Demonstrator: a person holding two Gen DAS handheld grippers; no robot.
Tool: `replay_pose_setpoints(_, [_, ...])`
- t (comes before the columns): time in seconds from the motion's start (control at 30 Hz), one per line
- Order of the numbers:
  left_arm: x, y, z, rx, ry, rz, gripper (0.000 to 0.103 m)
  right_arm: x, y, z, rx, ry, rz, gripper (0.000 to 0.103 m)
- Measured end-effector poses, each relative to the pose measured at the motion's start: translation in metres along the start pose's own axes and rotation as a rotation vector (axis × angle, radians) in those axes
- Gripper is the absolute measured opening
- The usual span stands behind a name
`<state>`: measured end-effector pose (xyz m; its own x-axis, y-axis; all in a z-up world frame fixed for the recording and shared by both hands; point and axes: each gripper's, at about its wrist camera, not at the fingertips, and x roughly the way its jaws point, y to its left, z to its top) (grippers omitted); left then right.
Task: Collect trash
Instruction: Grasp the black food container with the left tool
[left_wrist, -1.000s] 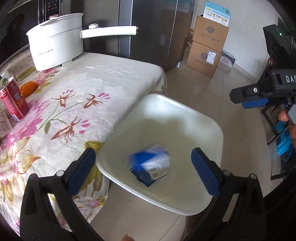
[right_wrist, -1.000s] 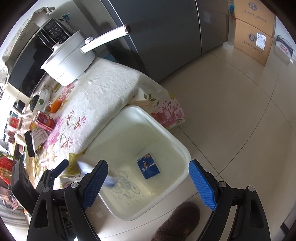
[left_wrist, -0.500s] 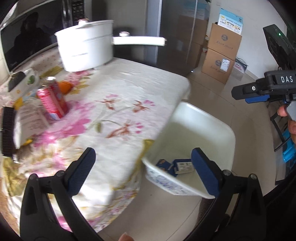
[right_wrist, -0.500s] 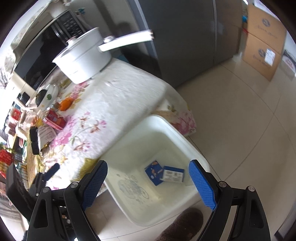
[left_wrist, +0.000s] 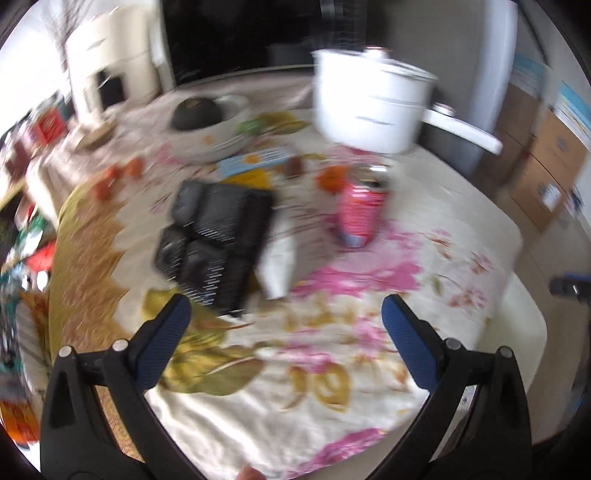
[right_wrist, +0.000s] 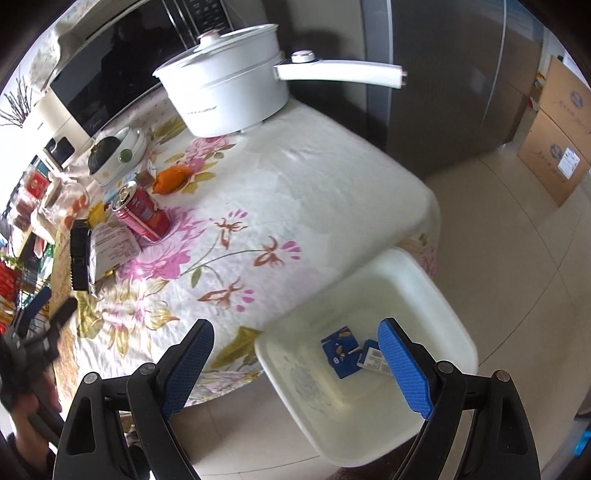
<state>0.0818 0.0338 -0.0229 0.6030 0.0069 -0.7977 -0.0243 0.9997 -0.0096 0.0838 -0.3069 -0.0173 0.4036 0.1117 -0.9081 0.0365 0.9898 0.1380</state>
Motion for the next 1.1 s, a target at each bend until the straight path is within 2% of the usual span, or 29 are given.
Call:
replay_pose_setpoints(0.1, [0.023, 0.037, 0.002, -0.152, 0.091, -0.004, 0.103, 0.003, 0.011, 0.005, 0.003, 0.001, 0.006, 0.091])
replay_pose_setpoints(0.2, [0.034, 0.061, 0.009, -0.26, 0.105, -0.014, 0.102, 0.008, 0.025, 0.009, 0.006, 0.009, 0.03, 0.091])
replay_pose_setpoints(0.33, [0.041, 0.064, 0.026, -0.295, 0.112, -0.003, 0.102, 0.013, 0.044, 0.013, -0.006, 0.021, 0.064, 0.091])
replay_pose_setpoints(0.53, [0.058, 0.053, 0.073, -0.341, 0.158, 0.006, 0.102, 0.017, 0.05, 0.016, -0.012, 0.025, 0.059, 0.091])
replay_pose_setpoints(0.67, [0.076, 0.041, 0.092, -0.301, 0.194, 0.076, 0.102, 0.017, 0.043, 0.02, 0.012, 0.021, 0.059, 0.091])
replay_pose_setpoints(0.8, [0.095, 0.036, 0.082, -0.236, 0.251, 0.157, 0.103, 0.016, 0.039, 0.021, 0.013, 0.023, 0.057, 0.091])
replay_pose_setpoints(0.97, [0.086, 0.053, 0.056, -0.256, 0.251, 0.112, 0.101, 0.014, 0.041, 0.018, 0.003, 0.025, 0.072, 0.091])
replay_pose_setpoints(1.1, [0.074, 0.079, 0.026, -0.305, 0.224, 0.095, 0.089, 0.015, 0.049, 0.015, -0.015, 0.029, 0.079, 0.091])
